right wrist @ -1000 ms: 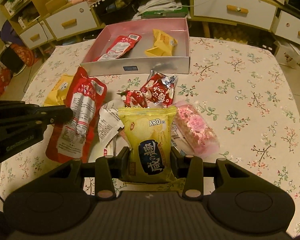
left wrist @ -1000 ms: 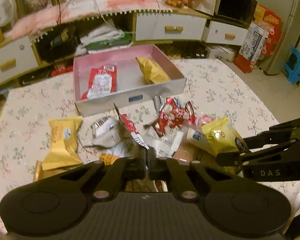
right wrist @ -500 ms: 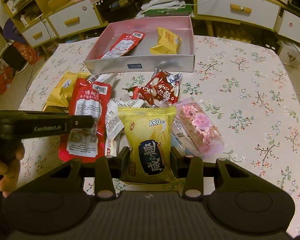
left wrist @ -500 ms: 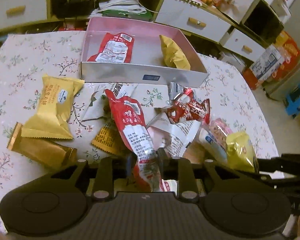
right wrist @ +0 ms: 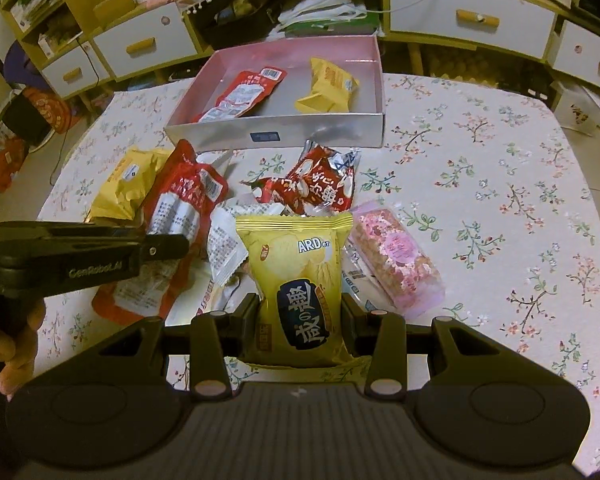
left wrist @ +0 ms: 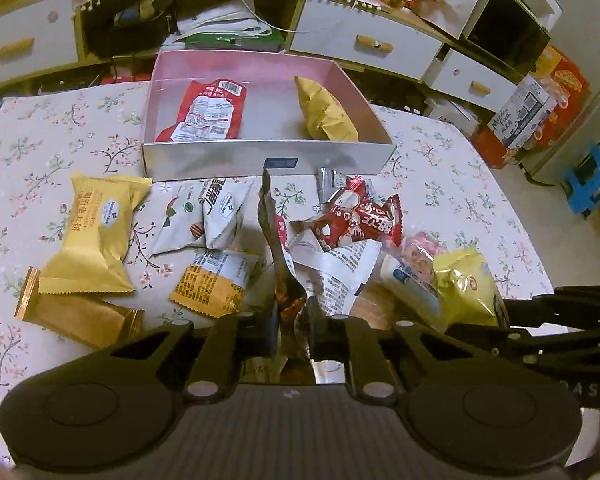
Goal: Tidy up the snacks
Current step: 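Carry both snacks over the pink box and release them inside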
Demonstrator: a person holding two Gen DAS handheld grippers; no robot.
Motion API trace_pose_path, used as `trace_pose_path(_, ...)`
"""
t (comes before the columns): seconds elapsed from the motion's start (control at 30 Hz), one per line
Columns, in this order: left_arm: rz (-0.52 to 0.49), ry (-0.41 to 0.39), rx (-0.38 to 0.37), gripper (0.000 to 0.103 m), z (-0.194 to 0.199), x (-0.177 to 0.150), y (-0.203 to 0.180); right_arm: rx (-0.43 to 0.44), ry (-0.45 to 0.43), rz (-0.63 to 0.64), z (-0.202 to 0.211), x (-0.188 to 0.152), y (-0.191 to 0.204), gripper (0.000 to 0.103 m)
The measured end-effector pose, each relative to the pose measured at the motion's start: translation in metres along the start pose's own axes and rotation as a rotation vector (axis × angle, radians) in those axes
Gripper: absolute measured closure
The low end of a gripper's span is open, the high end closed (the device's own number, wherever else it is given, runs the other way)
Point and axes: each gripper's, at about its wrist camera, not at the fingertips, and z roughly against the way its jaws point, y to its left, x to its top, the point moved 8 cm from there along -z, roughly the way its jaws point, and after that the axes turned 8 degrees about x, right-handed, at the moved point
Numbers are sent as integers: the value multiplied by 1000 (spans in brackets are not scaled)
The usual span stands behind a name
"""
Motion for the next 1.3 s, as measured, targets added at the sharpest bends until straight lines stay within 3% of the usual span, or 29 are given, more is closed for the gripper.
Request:
trace_pose_path(0.37,93,-114,-109,88,41,35,7,3,-27,-10,6,10,-3,65)
trace_pose_path(0.57,122,-200,-51,88,49,67,24,19,-68,-31,12,29,-3,65)
trace_pose_path(0.83,146,-262,-25,88,32,104,36,69,-133,-82,0,74,-2,65)
trace_pose_path(1.07,145,-296,-7,88,2,138,44,108,-167,-153,-34,120,-14,65)
trace_pose_path(1.3,166,-274,-21,88,-34,154,50,174,-175,-154,-76,156,1,65)
